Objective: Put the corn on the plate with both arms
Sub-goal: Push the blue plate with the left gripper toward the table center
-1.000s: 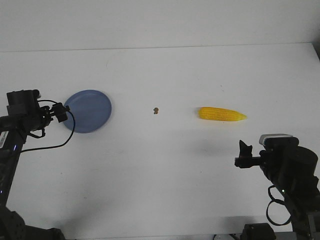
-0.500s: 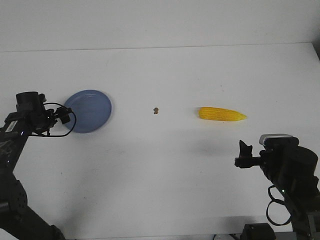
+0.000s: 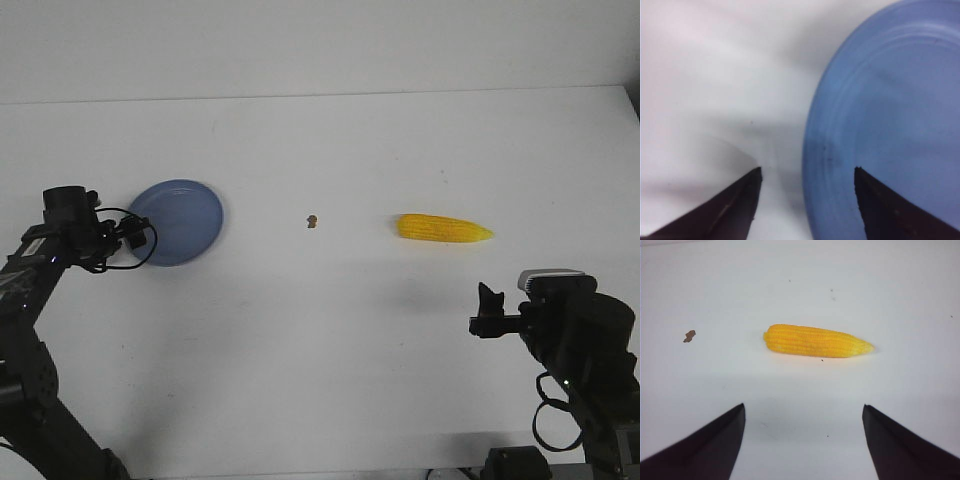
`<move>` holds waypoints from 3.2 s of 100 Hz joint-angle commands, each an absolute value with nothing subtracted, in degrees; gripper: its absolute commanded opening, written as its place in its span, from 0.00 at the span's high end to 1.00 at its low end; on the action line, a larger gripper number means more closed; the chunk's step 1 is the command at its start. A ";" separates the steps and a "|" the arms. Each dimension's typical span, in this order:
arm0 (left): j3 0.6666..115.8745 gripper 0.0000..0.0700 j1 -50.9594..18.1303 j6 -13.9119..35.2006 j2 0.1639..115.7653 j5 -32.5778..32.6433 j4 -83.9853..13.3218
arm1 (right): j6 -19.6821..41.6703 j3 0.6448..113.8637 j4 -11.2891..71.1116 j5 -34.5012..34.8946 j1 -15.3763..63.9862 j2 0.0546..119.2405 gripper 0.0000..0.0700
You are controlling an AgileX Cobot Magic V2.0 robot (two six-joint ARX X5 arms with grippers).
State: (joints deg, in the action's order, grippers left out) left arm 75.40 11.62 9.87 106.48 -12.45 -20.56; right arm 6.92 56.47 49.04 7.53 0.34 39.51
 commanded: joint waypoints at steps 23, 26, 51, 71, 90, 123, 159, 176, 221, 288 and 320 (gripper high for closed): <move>76.38 0.97 11.55 10.13 108.68 -12.84 -20.99 | 7.49 57.32 48.73 7.49 0.43 39.81 0.30; 76.38 1.00 11.55 10.13 108.68 -13.47 -21.02 | 7.49 57.32 48.73 7.49 0.43 39.81 0.30; 76.38 0.99 12.45 10.52 107.92 -19.77 -20.64 | 7.49 57.32 48.73 7.49 0.43 39.79 0.30; 76.38 0.99 13.21 11.73 103.39 -26.68 -21.71 | 7.49 57.32 48.71 7.49 0.43 39.81 0.30; 76.34 0.99 10.59 14.66 97.65 -33.93 -22.09 | 7.49 57.32 48.60 7.49 0.43 39.81 0.30; 74.41 0.99 -5.19 14.39 95.70 -33.43 -23.84 | 7.49 57.32 48.03 7.49 0.43 39.81 0.30; 71.05 0.99 -17.96 13.50 95.70 -31.05 -23.92 | 7.49 57.32 48.03 7.49 0.43 39.81 0.30; 68.84 0.99 -20.34 12.73 95.70 -29.04 -23.59 | 7.49 57.32 48.05 7.49 0.43 39.81 0.30; 62.72 0.99 -21.04 12.91 95.72 -29.06 -19.35 | 7.49 57.32 48.05 7.49 0.43 39.81 0.30; 62.52 0.96 -21.82 12.71 99.81 -28.73 -18.74 | 7.49 57.32 48.05 7.49 0.43 39.81 0.30; 62.52 0.46 -21.80 13.13 99.81 -28.64 -18.83 | 7.49 57.32 48.03 7.49 0.43 39.81 0.30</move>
State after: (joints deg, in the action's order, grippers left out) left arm 62.08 -21.56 13.06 98.70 -29.17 -18.46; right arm 6.92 56.47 48.58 7.53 0.34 39.51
